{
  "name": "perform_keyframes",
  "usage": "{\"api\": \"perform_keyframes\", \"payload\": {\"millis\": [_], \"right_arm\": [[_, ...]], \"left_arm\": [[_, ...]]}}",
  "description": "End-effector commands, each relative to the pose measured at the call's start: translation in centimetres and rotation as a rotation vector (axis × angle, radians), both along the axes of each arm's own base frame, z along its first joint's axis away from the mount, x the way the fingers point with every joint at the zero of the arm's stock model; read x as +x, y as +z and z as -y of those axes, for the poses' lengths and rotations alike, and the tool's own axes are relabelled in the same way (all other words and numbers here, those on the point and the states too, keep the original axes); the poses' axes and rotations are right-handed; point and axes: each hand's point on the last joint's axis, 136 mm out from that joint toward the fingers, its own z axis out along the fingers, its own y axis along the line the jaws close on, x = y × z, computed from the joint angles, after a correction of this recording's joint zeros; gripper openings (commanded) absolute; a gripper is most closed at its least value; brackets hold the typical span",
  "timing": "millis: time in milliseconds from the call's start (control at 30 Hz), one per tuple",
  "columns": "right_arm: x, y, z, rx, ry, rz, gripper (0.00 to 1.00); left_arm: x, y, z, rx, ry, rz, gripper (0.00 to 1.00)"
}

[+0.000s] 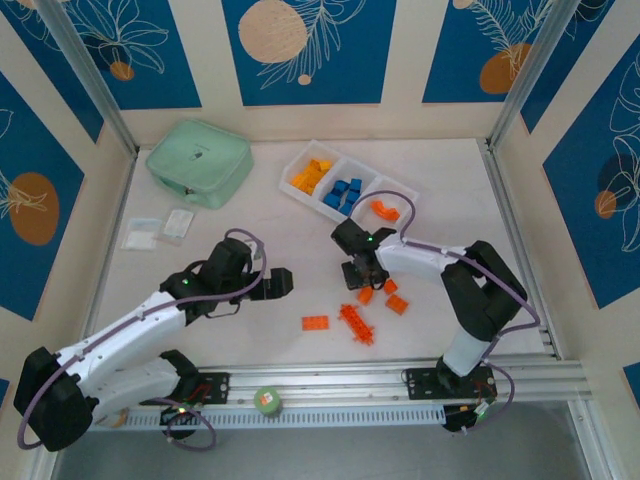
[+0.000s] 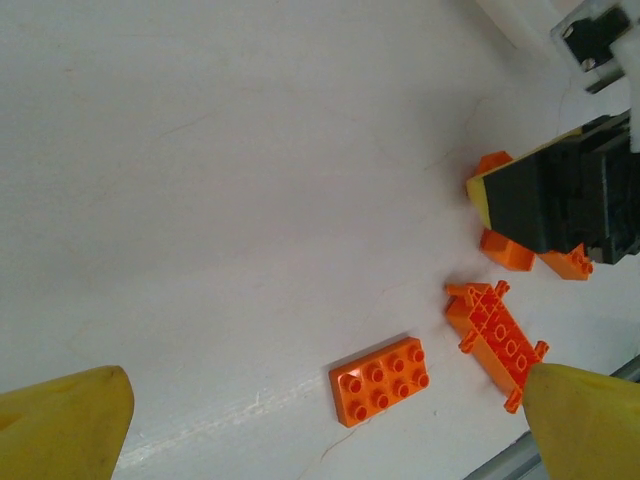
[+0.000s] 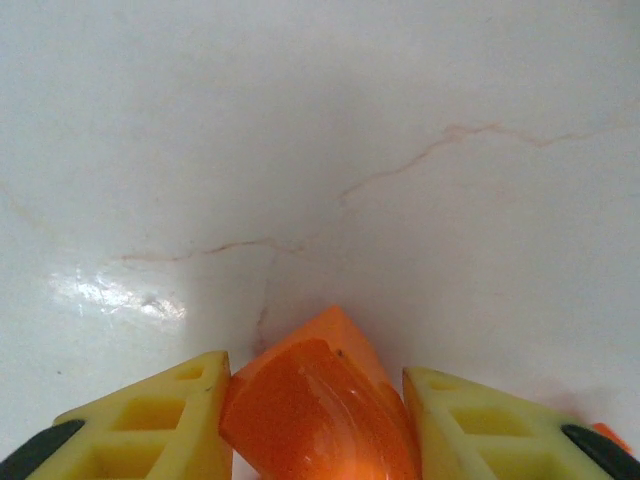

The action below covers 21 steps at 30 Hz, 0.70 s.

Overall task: Sort the legos into containers by color
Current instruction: Pick up the lego from the bottom-center of the table, then place the lego in the container.

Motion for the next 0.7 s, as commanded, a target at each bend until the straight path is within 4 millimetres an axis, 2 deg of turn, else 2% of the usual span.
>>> {"api": "perform_keyframes", "payload": {"millis": [0,200,333,467,600,667], "right_arm": [[1.7,3.7,-0.6,0.091,-0.002,0.06,0.36],[6.3,9.2,0.8,0.169,-0.079,0.177,0.36],[10.6,11.3,3.4,0.153,-0.162,0.266,0.36],[15.0,11.7,5.8,0.148,-0.243,0.293,0.36],[18.8,10.8,7.7,0.123,-0.302,0.296,0.36],[20.4,10.2,8.0,0.138,-0.309,0.279,0.4]], "left_arm": [[0.7,2.4,1.4,-0.039,-0.042,0.053,0.99],[2.0,3.3,2.7,-0.044,-0.063,0.068,0.99],[3.2,3.8,3.7,-0.05,-0.068,0.08,0.99],[4.3,4.5,4.9,-0.056,-0.083,0.091,0.99],[5.3,4.8,5.5,-0.053,-0.082,0.099,0.99],[5.6,4.8,5.9,-0.057,-0.084,0.101,0.99]]}}
